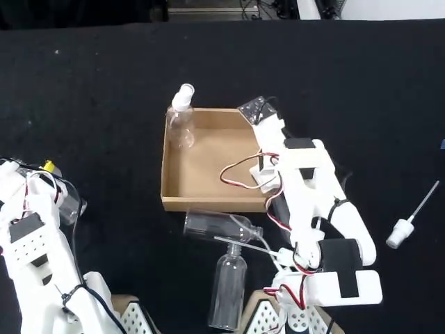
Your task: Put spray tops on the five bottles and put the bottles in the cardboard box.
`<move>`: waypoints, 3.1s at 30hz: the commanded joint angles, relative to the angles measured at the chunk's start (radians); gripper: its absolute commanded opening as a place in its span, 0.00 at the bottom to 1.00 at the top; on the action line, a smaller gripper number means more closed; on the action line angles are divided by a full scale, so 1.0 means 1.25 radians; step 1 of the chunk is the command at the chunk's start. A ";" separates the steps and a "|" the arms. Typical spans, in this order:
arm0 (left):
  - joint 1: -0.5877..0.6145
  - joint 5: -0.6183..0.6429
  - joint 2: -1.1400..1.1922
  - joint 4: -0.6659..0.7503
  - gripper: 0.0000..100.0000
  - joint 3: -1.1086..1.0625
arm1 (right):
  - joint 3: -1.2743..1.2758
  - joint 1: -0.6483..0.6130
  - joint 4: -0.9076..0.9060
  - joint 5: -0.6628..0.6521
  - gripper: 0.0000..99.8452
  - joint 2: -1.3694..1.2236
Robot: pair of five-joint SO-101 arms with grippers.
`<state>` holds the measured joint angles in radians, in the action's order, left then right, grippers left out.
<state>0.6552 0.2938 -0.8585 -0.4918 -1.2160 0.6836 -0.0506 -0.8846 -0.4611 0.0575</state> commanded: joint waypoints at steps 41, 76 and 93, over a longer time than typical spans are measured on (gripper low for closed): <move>0.004 0.007 -0.018 0.017 0.03 0.039 | -0.551 0.141 -0.589 -0.199 0.23 0.045; 0.003 0.007 -0.017 0.017 0.03 0.037 | -0.159 0.933 -0.171 -1.469 0.29 0.039; 0.003 0.007 -0.017 0.016 0.03 0.036 | -0.141 0.856 -0.043 -1.316 0.29 -0.116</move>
<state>0.6552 0.2938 -0.8585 -0.4918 -1.2160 0.5178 1.0510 -0.9597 -2.1473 -0.0898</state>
